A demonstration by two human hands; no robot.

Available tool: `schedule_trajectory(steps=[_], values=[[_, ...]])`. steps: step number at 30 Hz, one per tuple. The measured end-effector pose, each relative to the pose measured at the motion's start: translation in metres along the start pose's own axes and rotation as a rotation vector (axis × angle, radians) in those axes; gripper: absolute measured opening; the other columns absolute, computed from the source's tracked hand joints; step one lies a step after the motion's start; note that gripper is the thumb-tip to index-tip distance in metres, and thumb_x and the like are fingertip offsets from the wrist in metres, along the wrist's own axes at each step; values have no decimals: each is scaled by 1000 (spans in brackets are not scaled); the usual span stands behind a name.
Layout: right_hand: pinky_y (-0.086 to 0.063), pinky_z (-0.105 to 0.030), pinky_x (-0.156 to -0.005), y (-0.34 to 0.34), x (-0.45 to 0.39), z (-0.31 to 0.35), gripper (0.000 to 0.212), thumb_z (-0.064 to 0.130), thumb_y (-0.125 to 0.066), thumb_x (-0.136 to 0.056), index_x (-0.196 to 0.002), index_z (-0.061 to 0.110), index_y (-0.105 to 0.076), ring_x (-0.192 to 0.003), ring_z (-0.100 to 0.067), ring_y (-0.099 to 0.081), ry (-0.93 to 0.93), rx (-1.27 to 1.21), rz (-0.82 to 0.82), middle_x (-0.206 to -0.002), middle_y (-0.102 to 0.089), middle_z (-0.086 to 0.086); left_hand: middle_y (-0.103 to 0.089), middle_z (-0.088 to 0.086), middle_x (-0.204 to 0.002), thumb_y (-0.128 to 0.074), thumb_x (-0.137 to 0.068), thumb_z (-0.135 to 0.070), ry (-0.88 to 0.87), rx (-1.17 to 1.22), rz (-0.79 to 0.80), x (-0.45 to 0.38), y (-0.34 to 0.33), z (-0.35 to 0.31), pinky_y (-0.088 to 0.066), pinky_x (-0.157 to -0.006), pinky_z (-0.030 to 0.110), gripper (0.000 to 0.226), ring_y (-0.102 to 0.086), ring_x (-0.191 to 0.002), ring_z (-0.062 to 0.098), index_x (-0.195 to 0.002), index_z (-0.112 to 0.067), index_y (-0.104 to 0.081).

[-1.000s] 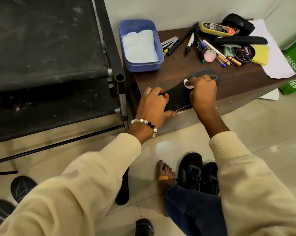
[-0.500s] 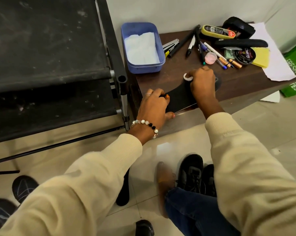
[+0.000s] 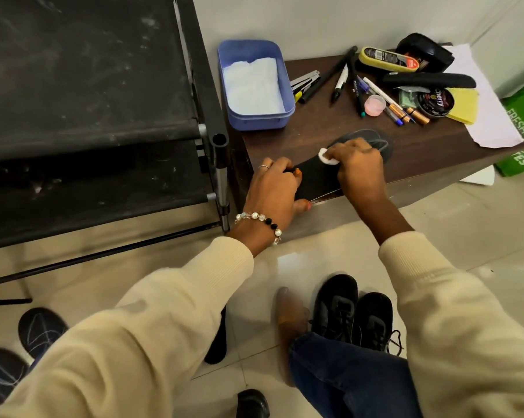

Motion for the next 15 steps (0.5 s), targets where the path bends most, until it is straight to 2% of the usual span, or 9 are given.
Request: schedule_trajectory(steps=[6, 9, 13, 15], values=[[-40, -36, -99, 4, -34, -33, 37, 2, -56, -88, -123, 11, -62, -114, -32, -51, -177, 93, 51, -127, -55, -18, -45, 2, -132, -63, -87, -46, -4, -4, -17, 0, 0, 0, -34, -101, 28, 56, -35, -121, 24, -131, -12, -57], [-40, -36, -97, 6, -28, -22, 32, 3, -52, -92, -123, 5, -60, -113, -33, -51, -227, 98, 57, -128, -52, -21, -45, 2, -131, -64, -87, -45, 2, 5, -15, 0, 0, -2, -35, -100, 29, 55, -35, -122, 24, -130, -12, -58], [-41, -35, -96, 8, 3, 1, 39, -2, -52, -90, -127, 6, -57, -114, -33, -51, -138, 55, 27, -126, -52, -20, -45, 1, -131, -65, -86, -44, 23, 26, -12, 0, 0, -2, -36, -99, 28, 52, -34, -123, 23, -128, -12, -60], [-46, -37, -86, 6, 18, 7, 37, -7, -57, -83, -118, 3, -64, -106, -34, -56, -26, 2, -32, -115, -61, -20, -45, 1, -132, -65, -86, -44, 28, 23, -8, 0, 0, -3, -36, -99, 28, 53, -34, -123, 23, -128, -13, -59]])
Point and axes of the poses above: each hand's wrist, its own x-axis away from the middle knuckle, its own y-axis out of the back of the hand, z = x × y, the point moved 4 cm from there along -x, towards the middle knuckle
